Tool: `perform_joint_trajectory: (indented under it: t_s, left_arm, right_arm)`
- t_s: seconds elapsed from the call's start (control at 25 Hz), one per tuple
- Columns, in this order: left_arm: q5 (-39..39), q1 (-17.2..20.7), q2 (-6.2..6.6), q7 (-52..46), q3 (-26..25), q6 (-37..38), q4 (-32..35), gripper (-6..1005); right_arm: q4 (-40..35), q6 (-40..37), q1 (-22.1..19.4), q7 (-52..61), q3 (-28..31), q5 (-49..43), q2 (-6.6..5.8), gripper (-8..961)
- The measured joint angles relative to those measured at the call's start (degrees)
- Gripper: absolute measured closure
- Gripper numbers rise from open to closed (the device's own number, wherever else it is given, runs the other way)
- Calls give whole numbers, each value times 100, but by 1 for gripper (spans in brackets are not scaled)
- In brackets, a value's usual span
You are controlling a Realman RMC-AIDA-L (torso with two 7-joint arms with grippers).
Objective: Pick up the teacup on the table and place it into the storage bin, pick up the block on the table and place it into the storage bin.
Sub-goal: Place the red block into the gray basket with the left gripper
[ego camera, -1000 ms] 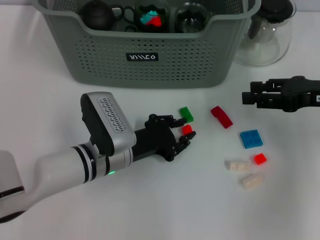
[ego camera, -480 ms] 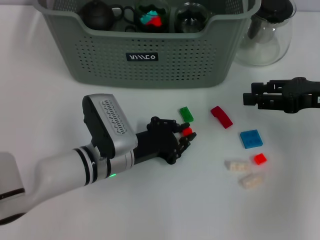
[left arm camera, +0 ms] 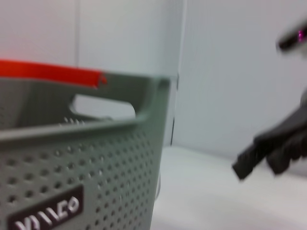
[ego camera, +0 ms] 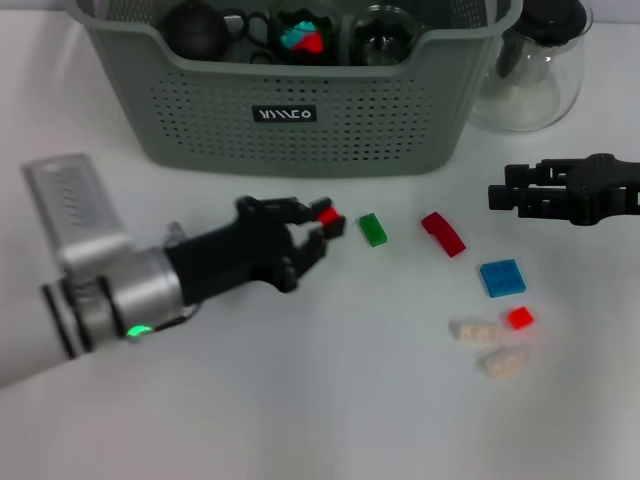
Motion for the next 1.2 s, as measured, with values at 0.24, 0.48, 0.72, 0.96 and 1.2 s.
perform_joint_trajectory:
  t_s: [0.24, 0.48, 0.72, 0.96, 1.2]
  left_arm:
    - [-67, 357, 36, -1987, -91, 1758, 1506, 792]
    - [-326, 144, 174, -3586, -218, 2830, 2368, 792]
    - [-578, -547, 323, -5456, -144, 2748, 3773, 792]
    - [-364, -1598, 990, -7238, 940, 1374, 4301, 792]
    - [1193, -2601, 1264, -8587, 2044, -242, 4248, 792]
  right_arm:
    - [-3, 0, 9, -22, 0, 0, -2, 358]
    - [-11, 0, 30, -37, -6, 0, -3, 358]
    - [-35, 11, 55, -46, -34, 0, 0, 357]
    - [-32, 5, 57, -61, -43, -1, 15, 357]
    - [-33, 4, 33, -65, -45, 0, 31, 358]
